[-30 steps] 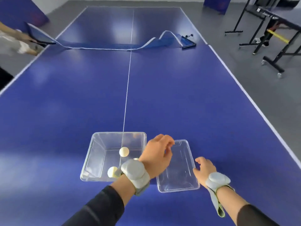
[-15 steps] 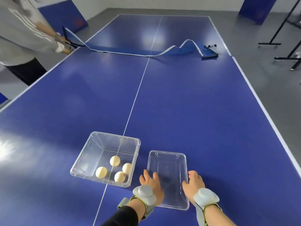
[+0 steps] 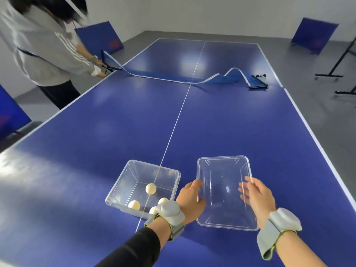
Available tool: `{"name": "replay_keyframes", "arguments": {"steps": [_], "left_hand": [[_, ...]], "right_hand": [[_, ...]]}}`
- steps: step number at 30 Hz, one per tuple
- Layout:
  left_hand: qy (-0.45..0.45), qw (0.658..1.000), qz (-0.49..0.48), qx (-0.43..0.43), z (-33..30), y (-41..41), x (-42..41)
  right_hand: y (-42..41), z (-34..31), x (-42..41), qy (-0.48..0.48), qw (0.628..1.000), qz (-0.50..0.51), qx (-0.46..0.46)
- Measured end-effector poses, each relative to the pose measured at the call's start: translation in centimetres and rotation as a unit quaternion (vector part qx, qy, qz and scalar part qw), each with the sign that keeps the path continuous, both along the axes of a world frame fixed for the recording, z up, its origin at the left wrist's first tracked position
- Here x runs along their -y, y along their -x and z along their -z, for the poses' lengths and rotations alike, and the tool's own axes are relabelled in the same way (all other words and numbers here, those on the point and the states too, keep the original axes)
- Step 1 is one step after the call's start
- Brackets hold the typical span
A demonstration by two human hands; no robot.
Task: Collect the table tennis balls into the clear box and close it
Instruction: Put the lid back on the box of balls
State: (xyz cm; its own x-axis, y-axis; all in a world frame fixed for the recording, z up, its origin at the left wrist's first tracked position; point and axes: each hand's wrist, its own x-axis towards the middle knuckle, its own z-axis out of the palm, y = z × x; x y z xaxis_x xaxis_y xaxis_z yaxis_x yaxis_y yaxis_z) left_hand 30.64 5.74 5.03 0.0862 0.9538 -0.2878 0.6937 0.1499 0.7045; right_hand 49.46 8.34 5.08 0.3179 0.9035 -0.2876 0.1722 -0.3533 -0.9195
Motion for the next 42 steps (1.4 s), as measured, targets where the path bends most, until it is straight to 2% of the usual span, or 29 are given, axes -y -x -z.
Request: {"name": "replay_keyframes", "arguments": {"steps": [1,3,5,9,11,13,15,18,20,21,23,28,30,33,36,38,40,41,42], "left_hand": [[-0.015,1.0,-0.012,0.016,-0.8,0.8,-0.3],[-0.03,0.998,-0.035,0.045,-2.2,2.7,-0.8],[-0.038,0.995,-0.054,0.07,-3.7,5.0,-1.2],[-0.056,0.994,-0.033,0.087,-6.2,10.5,-1.6],[-0.049,0.995,-0.021,0.09,-6.6,12.4,-1.7],[-0.048,0.989,-0.039,0.131,-7.0,14.9,-1.8],[-0.034,0.967,-0.089,0.236,-7.4,17.7,-1.6],[-0.008,0.918,-0.145,0.37,-8.0,21.7,-1.4],[0.022,0.909,-0.143,0.39,-8.0,24.0,-1.5],[0.041,0.91,-0.135,0.39,-7.9,25.0,-1.5],[0.065,0.911,-0.133,0.386,-7.5,25.7,-1.7],[0.093,0.92,-0.11,0.365,-6.8,26.4,-2.2],[0.098,0.924,-0.109,0.352,-6.5,26.3,-2.2],[0.1,0.922,-0.117,0.356,-6.1,26.0,-2.3],[0.082,0.931,-0.093,0.343,-5.9,25.7,-2.3],[0.064,0.935,-0.098,0.335,-6.0,25.7,-2.5],[0.046,0.939,-0.113,0.321,-6.1,26.0,-2.8],[0.038,0.942,-0.119,0.312,-6.2,26.2,-3.1],[0.029,0.945,-0.124,0.301,-6.1,26.4,-3.3]], "right_hand": [[0.7,-1.4,0.0,-0.013,0.999,-0.014,-0.04],[2.4,-3.9,0.3,-0.044,0.995,-0.065,-0.06],[4.3,-6.2,0.7,-0.073,0.99,-0.12,-0.021],[9.2,-9.2,1.6,-0.156,0.963,-0.194,0.101],[11.2,-10.3,1.9,-0.199,0.938,-0.23,0.166],[13.4,-11.1,2.4,-0.233,0.906,-0.262,0.237],[16.0,-11.2,3.0,-0.262,0.864,-0.286,0.32],[19.4,-10.4,3.8,-0.225,0.789,-0.343,0.457],[21.1,-9.6,4.0,-0.213,0.769,-0.356,0.487],[22.1,-9.1,4.3,-0.23,0.767,-0.351,0.485],[22.7,-8.3,4.5,-0.295,0.741,-0.353,0.488],[24.1,-6.9,5.3,-0.277,0.698,-0.358,0.555],[24.1,-6.4,5.6,-0.29,0.69,-0.347,0.566],[23.6,-5.7,6.1,-0.298,0.701,-0.338,0.552],[23.1,-5.8,6.1,-0.325,0.68,-0.329,0.569],[22.6,-6.0,5.7,-0.337,0.68,-0.297,0.58],[21.7,-6.2,5.4,-0.319,0.701,-0.245,0.589],[21.1,-6.3,5.3,-0.297,0.725,-0.217,0.582],[20.7,-6.5,5.3,-0.262,0.764,-0.189,0.558]]}}
